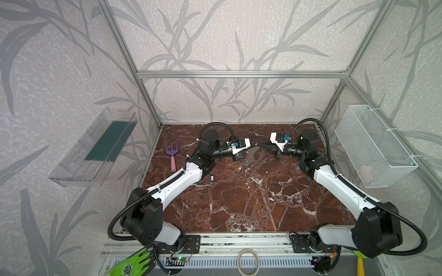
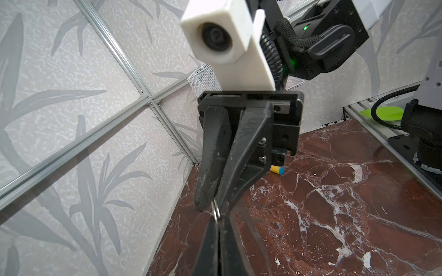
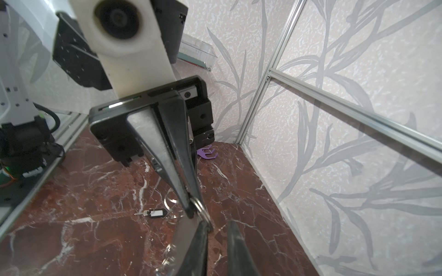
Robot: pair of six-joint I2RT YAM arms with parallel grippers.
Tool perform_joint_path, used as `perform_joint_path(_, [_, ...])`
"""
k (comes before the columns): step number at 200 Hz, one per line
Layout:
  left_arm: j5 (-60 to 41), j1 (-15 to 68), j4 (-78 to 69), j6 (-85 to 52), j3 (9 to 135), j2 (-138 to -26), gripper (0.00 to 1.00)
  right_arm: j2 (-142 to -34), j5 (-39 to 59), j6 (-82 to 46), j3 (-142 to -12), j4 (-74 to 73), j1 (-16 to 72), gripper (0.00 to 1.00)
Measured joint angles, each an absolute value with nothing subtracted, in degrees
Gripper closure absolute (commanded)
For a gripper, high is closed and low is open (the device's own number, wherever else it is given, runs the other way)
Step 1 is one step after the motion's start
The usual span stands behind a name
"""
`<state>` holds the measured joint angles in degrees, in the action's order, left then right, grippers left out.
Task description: Put the keys on the keyring
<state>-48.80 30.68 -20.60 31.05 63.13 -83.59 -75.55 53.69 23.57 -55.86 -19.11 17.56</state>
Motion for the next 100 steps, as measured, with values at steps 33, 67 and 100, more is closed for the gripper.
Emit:
perform_joint_path(33, [-46.54, 30.70, -8.05, 34.09, 70.24, -83.61, 1.00, -73.25, 49.36, 30.72, -55.94, -12.51, 17.89, 0.67])
perform_joint_path(67, [-44.69, 30.87, 1.19, 36.01, 75.59, -83.61, 1.00, -71.96, 46.30, 36.14, -56.60, -8.40, 19.62, 0.67])
perform_joint_path(100, [-43.75, 31.27, 9.65, 37.06, 79.70, -84.40, 1.00, -71.96, 44.71, 38.30, -57.17, -7.79, 20.86, 0.67])
